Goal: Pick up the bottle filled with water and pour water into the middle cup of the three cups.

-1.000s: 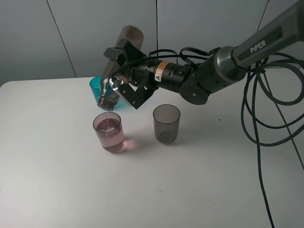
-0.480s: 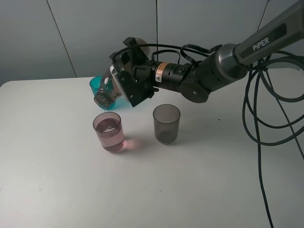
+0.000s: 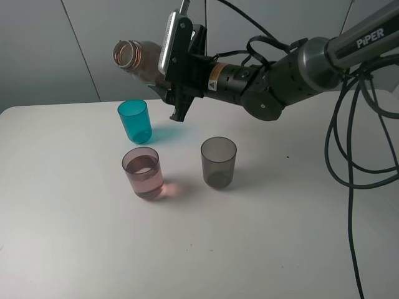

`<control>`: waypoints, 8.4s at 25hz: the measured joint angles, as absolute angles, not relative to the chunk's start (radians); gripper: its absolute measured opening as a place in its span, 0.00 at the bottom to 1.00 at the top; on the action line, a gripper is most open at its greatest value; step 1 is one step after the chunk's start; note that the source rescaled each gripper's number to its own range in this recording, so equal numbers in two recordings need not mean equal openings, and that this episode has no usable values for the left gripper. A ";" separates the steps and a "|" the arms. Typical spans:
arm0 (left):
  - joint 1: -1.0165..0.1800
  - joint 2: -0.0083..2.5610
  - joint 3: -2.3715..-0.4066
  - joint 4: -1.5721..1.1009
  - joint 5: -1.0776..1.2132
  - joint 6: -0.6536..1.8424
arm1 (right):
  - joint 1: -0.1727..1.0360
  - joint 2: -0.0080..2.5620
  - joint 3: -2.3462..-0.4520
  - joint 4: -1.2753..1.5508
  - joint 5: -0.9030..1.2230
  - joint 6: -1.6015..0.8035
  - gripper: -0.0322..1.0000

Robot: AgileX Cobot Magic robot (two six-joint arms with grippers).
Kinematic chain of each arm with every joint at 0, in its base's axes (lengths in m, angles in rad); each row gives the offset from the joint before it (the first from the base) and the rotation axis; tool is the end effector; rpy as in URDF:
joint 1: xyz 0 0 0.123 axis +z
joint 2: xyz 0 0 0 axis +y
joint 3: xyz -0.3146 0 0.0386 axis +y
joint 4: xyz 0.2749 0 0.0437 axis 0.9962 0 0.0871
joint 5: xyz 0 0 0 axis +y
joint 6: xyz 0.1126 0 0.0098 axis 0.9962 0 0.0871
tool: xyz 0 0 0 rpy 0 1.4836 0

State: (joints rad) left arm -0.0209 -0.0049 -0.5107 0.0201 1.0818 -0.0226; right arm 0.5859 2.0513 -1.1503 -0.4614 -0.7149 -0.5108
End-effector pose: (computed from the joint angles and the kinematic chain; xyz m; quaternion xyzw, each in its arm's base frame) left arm 0.0031 0.0019 0.2815 -0.0013 0.8546 -0.0013 0.5193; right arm 0.3912 0.2992 0.1792 -0.5712 0.4966 0.0197 0.6532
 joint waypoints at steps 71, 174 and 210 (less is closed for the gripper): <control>-0.021 -0.005 -0.511 0.020 1.082 -0.021 | 0.055 2.211 -0.953 -0.379 -0.895 0.102 0.03; -0.021 -0.005 -0.511 0.020 1.082 -0.019 | 0.079 0.003 -0.513 0.141 1.102 -0.141 1.00; -0.021 -0.005 -0.511 0.020 1.082 -0.019 | 0.079 -0.001 -0.513 0.115 1.096 -0.098 1.00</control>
